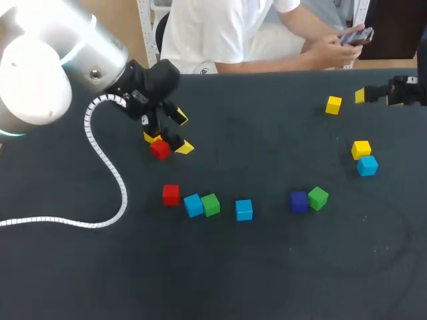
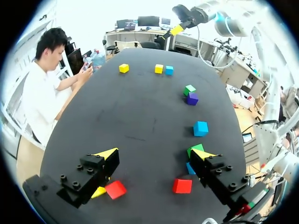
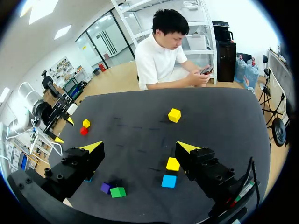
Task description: Place the blue cubes, place green cubes on the blue cubes, place the yellow cubes on the green cubes, then place the red cubes on the yellow cubes, and place purple cube on the red cubes.
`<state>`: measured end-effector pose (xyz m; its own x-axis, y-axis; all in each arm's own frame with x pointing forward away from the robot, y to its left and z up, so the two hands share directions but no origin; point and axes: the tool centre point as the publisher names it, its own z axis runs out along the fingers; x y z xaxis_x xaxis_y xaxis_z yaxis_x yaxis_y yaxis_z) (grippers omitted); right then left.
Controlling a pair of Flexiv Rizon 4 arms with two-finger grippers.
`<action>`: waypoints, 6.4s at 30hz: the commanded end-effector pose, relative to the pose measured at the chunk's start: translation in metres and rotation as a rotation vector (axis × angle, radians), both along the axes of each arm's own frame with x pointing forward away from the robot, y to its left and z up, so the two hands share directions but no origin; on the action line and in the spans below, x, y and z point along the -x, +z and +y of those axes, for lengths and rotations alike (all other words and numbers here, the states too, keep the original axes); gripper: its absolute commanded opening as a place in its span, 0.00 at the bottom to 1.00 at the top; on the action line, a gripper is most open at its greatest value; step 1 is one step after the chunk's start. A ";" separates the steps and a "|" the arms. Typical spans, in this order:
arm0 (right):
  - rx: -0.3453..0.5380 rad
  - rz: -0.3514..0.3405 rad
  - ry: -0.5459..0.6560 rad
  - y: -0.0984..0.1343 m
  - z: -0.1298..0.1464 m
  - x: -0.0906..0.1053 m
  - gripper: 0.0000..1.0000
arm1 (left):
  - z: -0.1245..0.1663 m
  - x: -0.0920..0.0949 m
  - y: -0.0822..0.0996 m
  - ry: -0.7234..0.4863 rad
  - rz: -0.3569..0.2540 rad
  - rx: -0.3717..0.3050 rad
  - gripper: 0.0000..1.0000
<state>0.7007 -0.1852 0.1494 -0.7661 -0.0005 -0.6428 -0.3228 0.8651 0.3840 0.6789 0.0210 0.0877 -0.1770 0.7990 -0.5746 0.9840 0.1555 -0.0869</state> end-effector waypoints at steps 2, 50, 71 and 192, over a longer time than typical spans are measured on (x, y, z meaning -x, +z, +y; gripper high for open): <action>0.001 0.000 -0.002 0.000 0.000 0.000 1.00 | -0.009 -0.012 -0.008 -0.051 0.027 0.022 1.00; 0.366 -0.123 0.921 0.026 0.120 0.101 1.00 | -0.008 -0.005 -0.004 -0.107 0.050 0.017 1.00; 0.328 -0.046 1.104 0.000 0.144 0.132 1.00 | -0.008 -0.005 -0.004 -0.107 0.050 0.017 1.00; 0.472 0.002 1.360 -0.151 0.232 0.140 0.35 | -0.008 -0.005 -0.004 -0.107 0.050 0.017 1.00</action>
<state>0.5592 0.0465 -0.0013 0.0027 -0.9267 -0.3759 -0.9862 -0.0648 0.1527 0.6818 0.0132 0.0838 -0.1217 0.8049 -0.5808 0.9893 0.0512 -0.1363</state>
